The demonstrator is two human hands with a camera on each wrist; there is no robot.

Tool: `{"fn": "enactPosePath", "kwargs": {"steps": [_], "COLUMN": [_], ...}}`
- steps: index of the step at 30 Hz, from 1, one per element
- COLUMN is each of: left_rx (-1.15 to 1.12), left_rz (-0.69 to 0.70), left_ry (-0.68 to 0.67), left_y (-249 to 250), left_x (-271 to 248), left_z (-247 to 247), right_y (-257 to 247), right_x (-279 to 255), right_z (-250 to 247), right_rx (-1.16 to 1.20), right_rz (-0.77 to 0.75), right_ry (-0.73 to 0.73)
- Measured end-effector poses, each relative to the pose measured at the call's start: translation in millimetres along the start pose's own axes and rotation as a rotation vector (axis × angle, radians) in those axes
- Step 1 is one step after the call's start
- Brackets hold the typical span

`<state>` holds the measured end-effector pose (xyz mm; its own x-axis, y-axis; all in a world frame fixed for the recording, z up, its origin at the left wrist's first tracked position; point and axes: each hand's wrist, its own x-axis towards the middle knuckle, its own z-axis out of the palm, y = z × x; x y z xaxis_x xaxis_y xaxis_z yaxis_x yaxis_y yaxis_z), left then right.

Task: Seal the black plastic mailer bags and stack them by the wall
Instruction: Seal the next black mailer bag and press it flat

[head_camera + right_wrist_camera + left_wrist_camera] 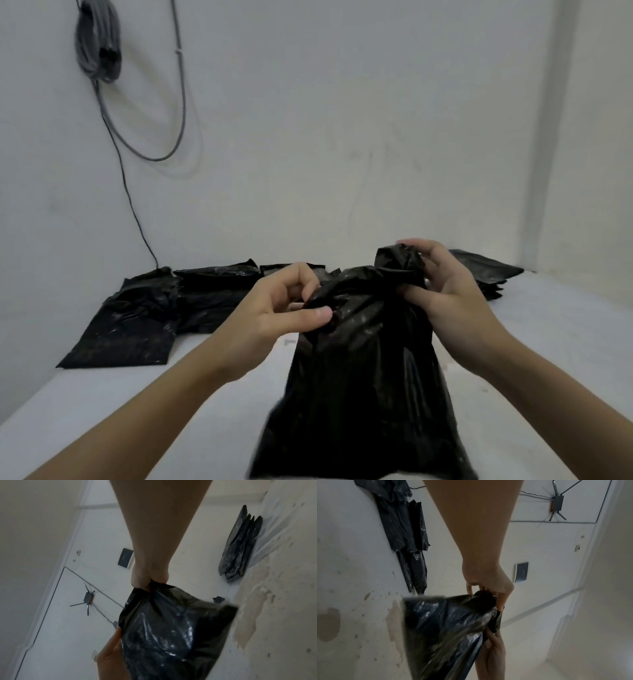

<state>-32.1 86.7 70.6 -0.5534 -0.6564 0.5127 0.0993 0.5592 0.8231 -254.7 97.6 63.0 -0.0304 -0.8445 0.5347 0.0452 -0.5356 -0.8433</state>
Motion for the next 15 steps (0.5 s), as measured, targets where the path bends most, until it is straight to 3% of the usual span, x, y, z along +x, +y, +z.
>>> {"fn": "enactPosePath", "kwargs": {"steps": [5,8,12,15], "left_rx": [0.158,0.367,0.693,0.599], "left_rz": [0.021,0.061,0.139,0.117], "left_ry": [0.002,0.096,0.048,-0.030], "left_y": [2,8,19,25], "left_x": [3,4,6,5], "left_z": [7,8,7,4], "right_y": [-24,-32,-38,-40], "right_x": [-13,-18,-22,-21], "right_z": [-31,-44,-50,-52], "right_rx": [-0.037,-0.080,-0.129,-0.131], "right_rz": [-0.093,-0.115,-0.109,-0.108], "right_ry": [-0.042,-0.157,-0.279,-0.284]}}
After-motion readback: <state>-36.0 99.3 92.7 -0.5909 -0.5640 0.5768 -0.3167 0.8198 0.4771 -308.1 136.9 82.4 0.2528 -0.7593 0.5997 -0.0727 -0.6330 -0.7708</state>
